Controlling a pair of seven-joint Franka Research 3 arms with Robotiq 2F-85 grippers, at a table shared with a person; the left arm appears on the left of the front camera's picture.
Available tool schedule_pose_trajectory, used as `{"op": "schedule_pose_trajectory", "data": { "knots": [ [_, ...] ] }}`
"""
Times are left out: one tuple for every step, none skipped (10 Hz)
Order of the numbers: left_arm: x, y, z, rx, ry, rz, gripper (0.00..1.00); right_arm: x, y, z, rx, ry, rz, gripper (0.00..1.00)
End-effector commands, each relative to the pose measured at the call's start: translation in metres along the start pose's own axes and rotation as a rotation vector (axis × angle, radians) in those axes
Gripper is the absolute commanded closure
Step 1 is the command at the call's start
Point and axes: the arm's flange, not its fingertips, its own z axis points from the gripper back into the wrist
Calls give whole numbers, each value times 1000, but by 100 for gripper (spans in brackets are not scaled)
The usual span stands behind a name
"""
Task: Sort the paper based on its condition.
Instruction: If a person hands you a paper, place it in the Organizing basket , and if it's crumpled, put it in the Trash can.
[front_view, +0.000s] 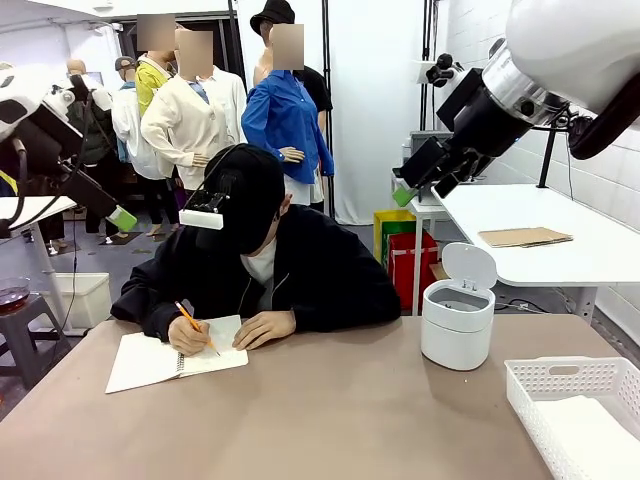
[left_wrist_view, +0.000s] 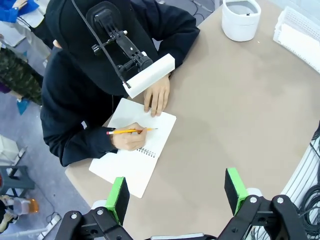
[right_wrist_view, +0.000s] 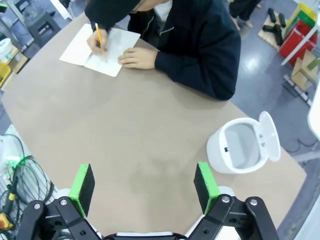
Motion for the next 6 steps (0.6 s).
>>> {"op": "schedule_pose_trajectory", "data": {
  "knots": [
    [-5, -4, -8, 21, -18, -3, 0, 0, -3, 4, 3, 8, -9, 0],
    [-1, -5, -9, 25, -29, -13, 0, -3, -4, 3, -16, 6, -9, 0],
    [4, -5, -9, 13, -32, -28, 0, -8, -5, 4, -7, 5, -1, 0],
    [-3, -3, -4, 7, -13, -4, 0, -9, -4, 4, -3, -3, 6, 0],
    [-3, -3, -4, 7, -13, -4, 0, -1, -5, 3, -10, -1, -10, 0],
    [-3, -3, -4, 7, -13, -4, 0, -1, -5, 3, -10, -1, -10, 0]
  ]
}}
